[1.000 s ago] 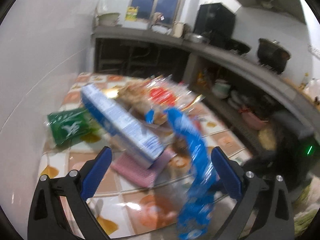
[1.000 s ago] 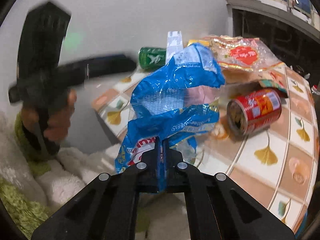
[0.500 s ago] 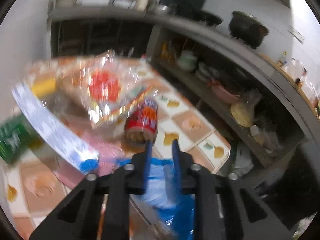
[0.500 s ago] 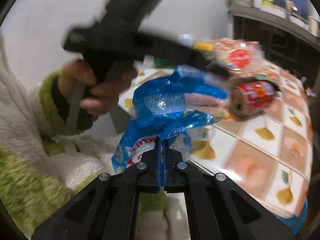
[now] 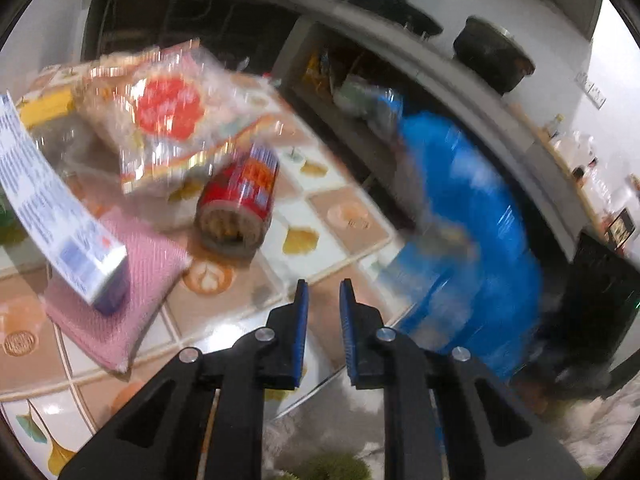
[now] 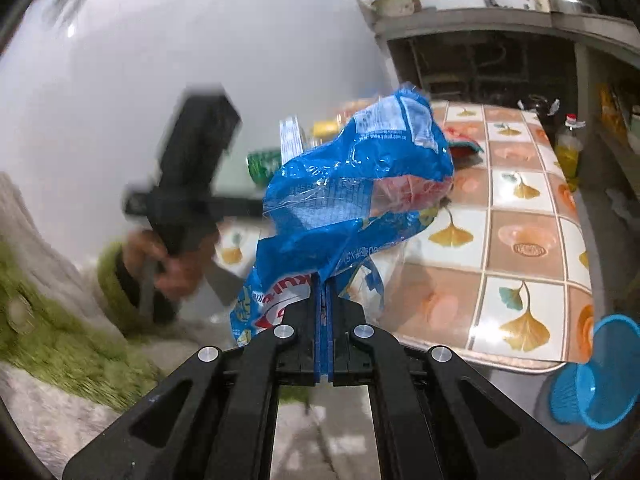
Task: Collect trash
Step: 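Lift the blue bag with the right tool toward the left tool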
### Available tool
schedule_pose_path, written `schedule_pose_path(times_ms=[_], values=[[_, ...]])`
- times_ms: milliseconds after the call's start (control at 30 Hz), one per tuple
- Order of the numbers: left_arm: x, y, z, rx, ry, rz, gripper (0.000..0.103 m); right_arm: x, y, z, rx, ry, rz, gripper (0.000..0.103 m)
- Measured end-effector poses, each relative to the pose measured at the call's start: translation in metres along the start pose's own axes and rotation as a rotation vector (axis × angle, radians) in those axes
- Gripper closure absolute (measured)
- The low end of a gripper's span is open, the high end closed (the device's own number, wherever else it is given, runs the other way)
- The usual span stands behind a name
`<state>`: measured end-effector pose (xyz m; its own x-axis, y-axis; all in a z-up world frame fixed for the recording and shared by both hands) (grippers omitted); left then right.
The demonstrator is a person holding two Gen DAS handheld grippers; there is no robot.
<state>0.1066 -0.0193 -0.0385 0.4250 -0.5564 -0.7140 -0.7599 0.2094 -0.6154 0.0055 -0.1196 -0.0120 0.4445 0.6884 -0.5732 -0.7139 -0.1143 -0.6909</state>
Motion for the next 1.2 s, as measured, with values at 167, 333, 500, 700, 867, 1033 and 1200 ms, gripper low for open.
schedule_pose_path(times_ms=[167, 333, 500, 700, 867, 1033, 1200], values=[[-0.027, -0.022, -0.017, 0.032, 0.064, -0.108, 0.088, 0.031, 0.018, 0.007, -0.046, 0.006, 0.122, 0.102], [-0.018, -0.022, -0.04, 0.08, 0.155, -0.042, 0.088, 0.064, 0.026, 0.019, -0.127, 0.003, 0.2, 0.102], [0.033, 0.007, -0.026, 0.072, 0.081, 0.171, 0.088, 0.055, 0.012, 0.024, -0.152, -0.012, 0.136, 0.102], [0.046, 0.037, 0.006, -0.083, 0.16, 0.256, 0.088, 0.038, 0.002, 0.0, -0.067, 0.01, 0.066, 0.102], [0.048, 0.049, 0.019, -0.166, 0.231, 0.291, 0.087, 0.037, -0.001, -0.016, 0.027, -0.003, 0.011, 0.102], [0.057, 0.052, 0.028, -0.243, 0.27, 0.323, 0.076, 0.046, 0.002, -0.031, 0.1, -0.015, -0.009, 0.102], [0.061, 0.056, 0.039, -0.306, 0.268, 0.331, 0.064, 0.057, 0.002, -0.056, 0.21, -0.058, -0.006, 0.102]])
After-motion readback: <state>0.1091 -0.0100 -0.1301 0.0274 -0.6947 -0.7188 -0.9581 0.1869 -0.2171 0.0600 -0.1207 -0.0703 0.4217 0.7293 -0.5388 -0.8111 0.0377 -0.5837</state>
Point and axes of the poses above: each gripper's, at about its wrist camera, not at the fingertips, and x roughly the way its jaws point, z to its left, y to its underside, the point moved 4 cm from there along x, roughly the way its jaws point, and after that the axes turned 11 degrees about -y, right-handed, at the moved point
